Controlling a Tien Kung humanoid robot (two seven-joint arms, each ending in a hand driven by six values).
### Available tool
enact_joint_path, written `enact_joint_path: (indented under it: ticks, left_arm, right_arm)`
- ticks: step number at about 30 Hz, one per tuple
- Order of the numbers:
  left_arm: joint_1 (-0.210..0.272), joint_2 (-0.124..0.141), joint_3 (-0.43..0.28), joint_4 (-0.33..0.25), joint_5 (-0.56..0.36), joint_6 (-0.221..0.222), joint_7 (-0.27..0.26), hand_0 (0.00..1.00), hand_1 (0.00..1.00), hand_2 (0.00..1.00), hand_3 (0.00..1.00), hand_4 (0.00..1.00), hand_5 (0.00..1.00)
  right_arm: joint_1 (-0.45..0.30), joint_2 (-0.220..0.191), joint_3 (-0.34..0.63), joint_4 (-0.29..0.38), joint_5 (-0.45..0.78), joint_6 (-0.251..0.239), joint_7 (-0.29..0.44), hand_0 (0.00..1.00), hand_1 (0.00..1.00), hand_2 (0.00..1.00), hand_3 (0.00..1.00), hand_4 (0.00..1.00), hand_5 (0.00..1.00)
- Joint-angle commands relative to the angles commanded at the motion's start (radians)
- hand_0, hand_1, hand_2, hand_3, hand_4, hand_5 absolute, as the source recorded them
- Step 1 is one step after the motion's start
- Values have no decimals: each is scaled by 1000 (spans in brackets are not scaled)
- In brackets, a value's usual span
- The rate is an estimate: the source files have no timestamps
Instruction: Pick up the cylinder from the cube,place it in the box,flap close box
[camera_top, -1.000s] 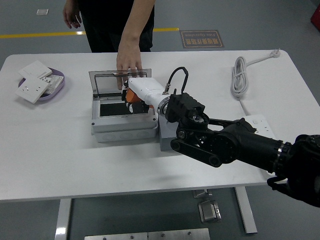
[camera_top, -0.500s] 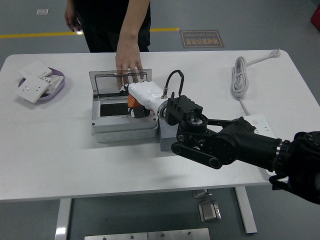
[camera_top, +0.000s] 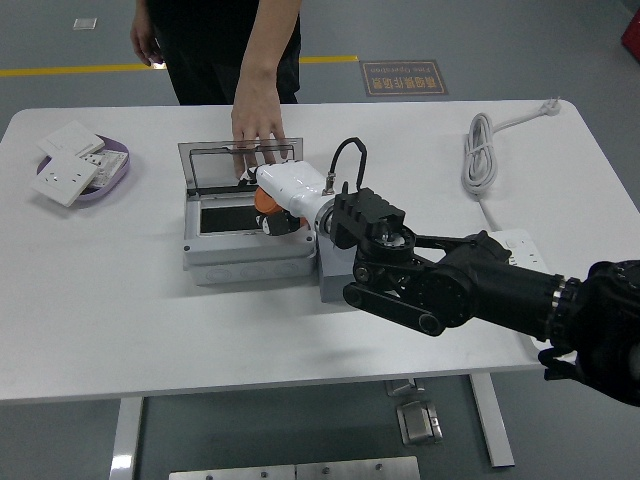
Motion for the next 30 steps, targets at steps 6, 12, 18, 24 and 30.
enact_joint_path:
  ticks: [6,12,18,24,30]
  left_arm:
    - [-1,0,-4,0,7,-1,1,571,593,548,576,584,321]
    - [3,-3,-4,0,10,-2,1,571,593,548,577,579,315]
    - [14,-11,-1,0,6,-2,0,571,593,548,577,579,314]
    - [19,-14,-3,0,6,-1,-1,571,593,548,577,581,317]
    - [20,-14,-4,0,7,-1,-2,571,592,548,577,577,312]
  right_arm:
    - [-1,0,6,1,-8,4,-5,883,790,806,844,850,295]
    - [-14,0,41,28,18,-9,4,886,791,807,852,905,329]
    - [-35,0,127,112,97,-19,30,881,790,804,846,921,341]
    - [-34,0,206,189,96,5,24,868,779,792,835,868,317]
    - [-11,0,243,184,93,17,22,867,772,785,826,848,316]
